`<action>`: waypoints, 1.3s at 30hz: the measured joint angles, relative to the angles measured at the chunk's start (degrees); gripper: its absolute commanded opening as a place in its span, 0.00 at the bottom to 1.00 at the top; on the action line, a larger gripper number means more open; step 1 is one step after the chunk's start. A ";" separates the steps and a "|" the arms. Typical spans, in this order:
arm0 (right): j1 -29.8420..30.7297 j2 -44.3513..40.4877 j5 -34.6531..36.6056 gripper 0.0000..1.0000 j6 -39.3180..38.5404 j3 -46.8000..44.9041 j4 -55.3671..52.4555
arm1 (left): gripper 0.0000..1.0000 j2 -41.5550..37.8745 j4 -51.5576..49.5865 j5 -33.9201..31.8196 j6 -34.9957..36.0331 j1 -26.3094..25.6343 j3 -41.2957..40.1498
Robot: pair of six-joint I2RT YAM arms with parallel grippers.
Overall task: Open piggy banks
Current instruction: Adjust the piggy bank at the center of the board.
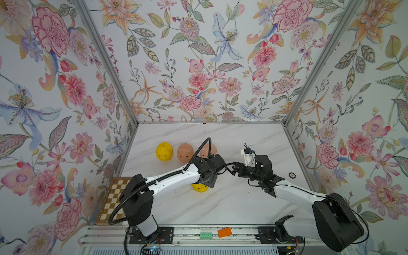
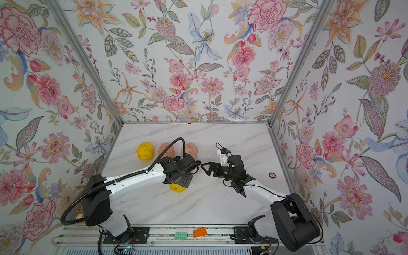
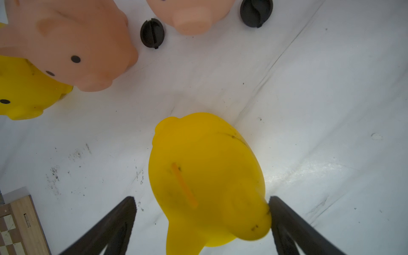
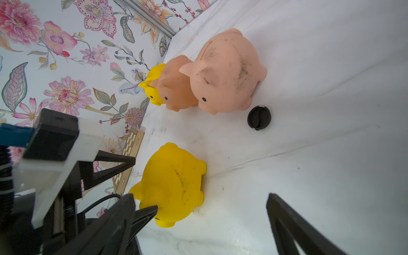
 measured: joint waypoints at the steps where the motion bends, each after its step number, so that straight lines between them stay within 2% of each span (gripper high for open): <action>1: 0.00 0.00 0.00 0.95 0.02 0.00 0.02 | 0.95 -0.17 -0.42 -0.20 0.00 0.00 0.00; 13: 0.00 0.02 -0.04 0.95 0.00 0.00 0.02 | 0.95 -6.93 -1.66 0.13 -0.02 0.94 -4.24; 20: 0.07 0.11 -0.04 0.95 0.00 0.00 0.02 | 0.98 -9.16 0.04 3.32 0.04 2.84 -7.50; 39: 0.07 1.73 -0.90 0.95 -1.25 0.66 -0.79 | 0.91 -8.46 0.17 4.22 -0.70 4.52 -10.05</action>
